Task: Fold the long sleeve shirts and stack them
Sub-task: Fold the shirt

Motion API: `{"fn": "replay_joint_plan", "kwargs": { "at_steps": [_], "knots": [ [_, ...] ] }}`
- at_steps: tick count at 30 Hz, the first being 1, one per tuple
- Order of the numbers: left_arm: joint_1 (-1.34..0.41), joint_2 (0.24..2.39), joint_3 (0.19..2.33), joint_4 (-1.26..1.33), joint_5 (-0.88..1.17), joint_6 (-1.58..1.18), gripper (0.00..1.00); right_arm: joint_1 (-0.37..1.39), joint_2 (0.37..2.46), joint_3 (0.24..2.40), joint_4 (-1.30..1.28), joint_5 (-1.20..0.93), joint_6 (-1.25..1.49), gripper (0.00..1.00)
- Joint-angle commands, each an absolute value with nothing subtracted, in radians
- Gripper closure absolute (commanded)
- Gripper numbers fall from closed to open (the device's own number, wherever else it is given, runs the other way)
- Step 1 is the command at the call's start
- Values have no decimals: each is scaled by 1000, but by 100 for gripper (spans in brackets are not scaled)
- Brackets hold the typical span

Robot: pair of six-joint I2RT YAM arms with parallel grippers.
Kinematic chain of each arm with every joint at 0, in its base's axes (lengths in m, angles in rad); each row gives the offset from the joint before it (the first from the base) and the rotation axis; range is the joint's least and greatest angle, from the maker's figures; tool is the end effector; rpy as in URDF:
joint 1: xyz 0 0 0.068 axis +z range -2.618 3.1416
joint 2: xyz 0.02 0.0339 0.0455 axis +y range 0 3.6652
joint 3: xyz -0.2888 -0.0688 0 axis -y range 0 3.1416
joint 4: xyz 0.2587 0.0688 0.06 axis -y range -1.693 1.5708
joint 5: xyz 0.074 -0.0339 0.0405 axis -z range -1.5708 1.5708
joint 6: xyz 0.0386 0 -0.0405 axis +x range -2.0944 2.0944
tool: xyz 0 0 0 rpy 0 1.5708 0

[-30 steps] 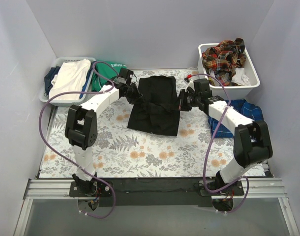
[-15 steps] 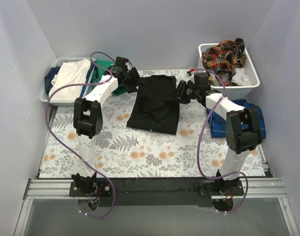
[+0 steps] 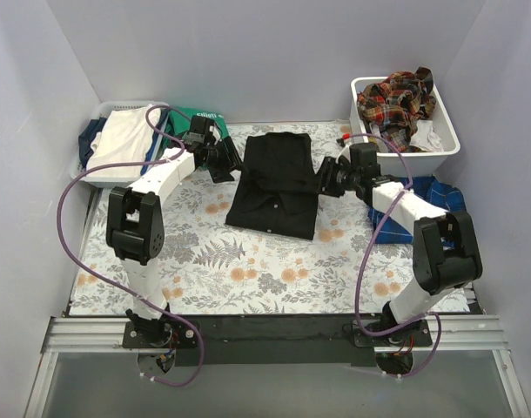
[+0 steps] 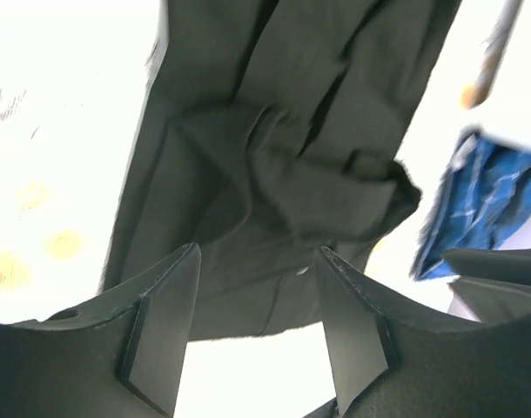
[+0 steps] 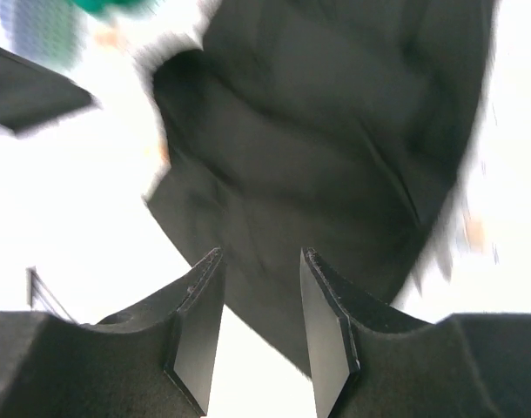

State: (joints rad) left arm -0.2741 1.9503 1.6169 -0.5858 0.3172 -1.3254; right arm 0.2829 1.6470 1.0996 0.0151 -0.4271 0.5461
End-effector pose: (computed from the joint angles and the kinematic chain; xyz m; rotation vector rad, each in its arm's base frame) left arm 0.4378 -0.1356 0.2658 -1.2490 2.4486 -0.9710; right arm 0.3683 0.1237 0.2627 0.0182 2.1937 0.9333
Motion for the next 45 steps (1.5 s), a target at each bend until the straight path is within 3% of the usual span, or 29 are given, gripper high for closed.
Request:
{"fn": "replay_joint_plan", "kwargs": {
  "at_steps": [1, 5, 17, 37, 45],
  "knots": [
    [-276, 1845, 1556, -603, 342, -1253, 48, 377, 1549, 1057, -78, -335, 438, 52],
    [-284, 1821, 1487, -643, 348, -1210, 51, 501, 1584, 1150, -303, -187, 263, 52],
    [-333, 1928, 1480, -716, 262, -1140, 52, 595, 1758, 1238, -459, -63, 261, 55],
    [-339, 2184, 1833, -742, 322, -1149, 53, 588, 1962, 1543, -565, 104, 288, 56],
    [-341, 2157, 1806, -507, 411, -1253, 53, 520, 2020, 1681, -540, 219, 325, 57]
  ]
}}
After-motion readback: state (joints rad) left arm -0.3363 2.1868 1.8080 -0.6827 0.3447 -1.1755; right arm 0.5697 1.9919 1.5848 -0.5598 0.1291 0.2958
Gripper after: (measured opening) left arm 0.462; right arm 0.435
